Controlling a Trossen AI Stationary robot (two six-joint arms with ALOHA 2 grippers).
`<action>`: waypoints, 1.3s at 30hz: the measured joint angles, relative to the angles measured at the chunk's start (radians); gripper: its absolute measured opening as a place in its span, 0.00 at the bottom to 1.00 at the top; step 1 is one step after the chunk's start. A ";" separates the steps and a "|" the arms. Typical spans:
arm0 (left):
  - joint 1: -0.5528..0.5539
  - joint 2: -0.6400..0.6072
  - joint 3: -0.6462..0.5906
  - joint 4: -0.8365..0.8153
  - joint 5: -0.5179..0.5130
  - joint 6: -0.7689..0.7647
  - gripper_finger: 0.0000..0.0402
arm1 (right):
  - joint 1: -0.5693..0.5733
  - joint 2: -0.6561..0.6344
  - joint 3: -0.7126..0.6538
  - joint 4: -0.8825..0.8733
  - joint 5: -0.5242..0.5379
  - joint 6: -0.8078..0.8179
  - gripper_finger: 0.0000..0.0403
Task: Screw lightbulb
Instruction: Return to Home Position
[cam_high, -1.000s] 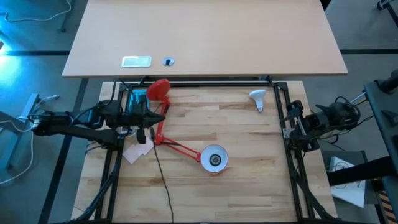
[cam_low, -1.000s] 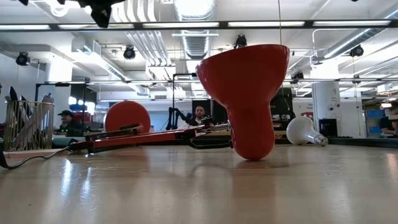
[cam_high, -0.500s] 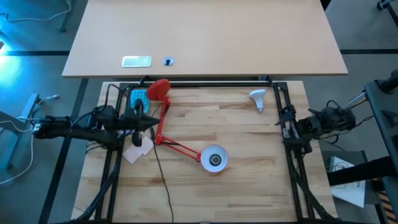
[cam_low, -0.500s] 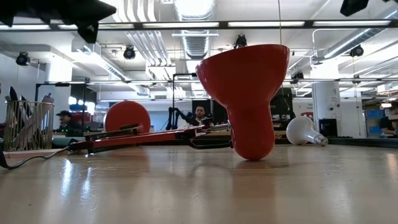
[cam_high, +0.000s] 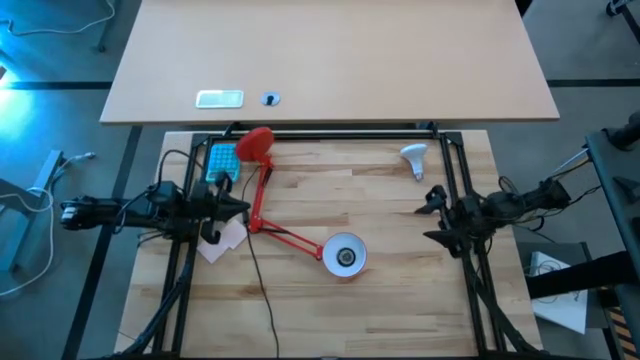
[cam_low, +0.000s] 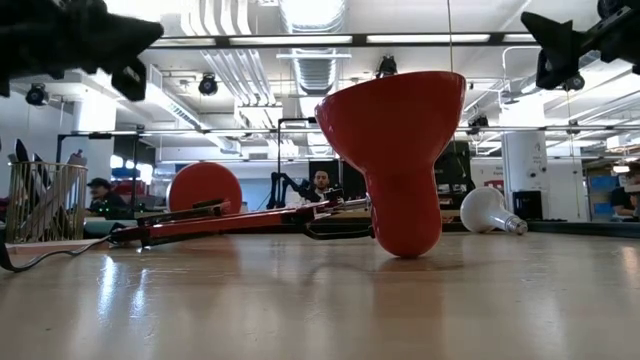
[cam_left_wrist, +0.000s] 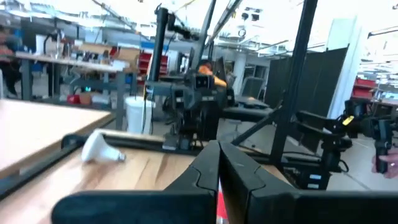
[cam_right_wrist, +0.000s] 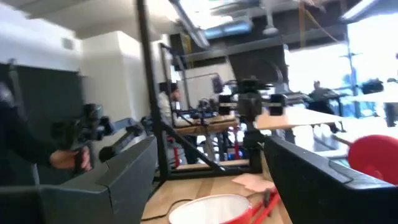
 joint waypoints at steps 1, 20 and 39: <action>0.000 -0.014 -0.018 0.000 0.000 -0.008 0.00 | 0.000 0.005 0.000 -0.002 0.018 0.012 0.72; 0.002 -0.253 -0.194 -0.107 -0.012 -0.069 0.00 | -0.001 0.004 0.001 -0.077 -0.005 0.201 0.76; 0.001 -0.257 -0.193 -0.112 -0.019 0.032 0.00 | -0.299 -0.006 0.002 -0.072 -0.215 0.160 0.77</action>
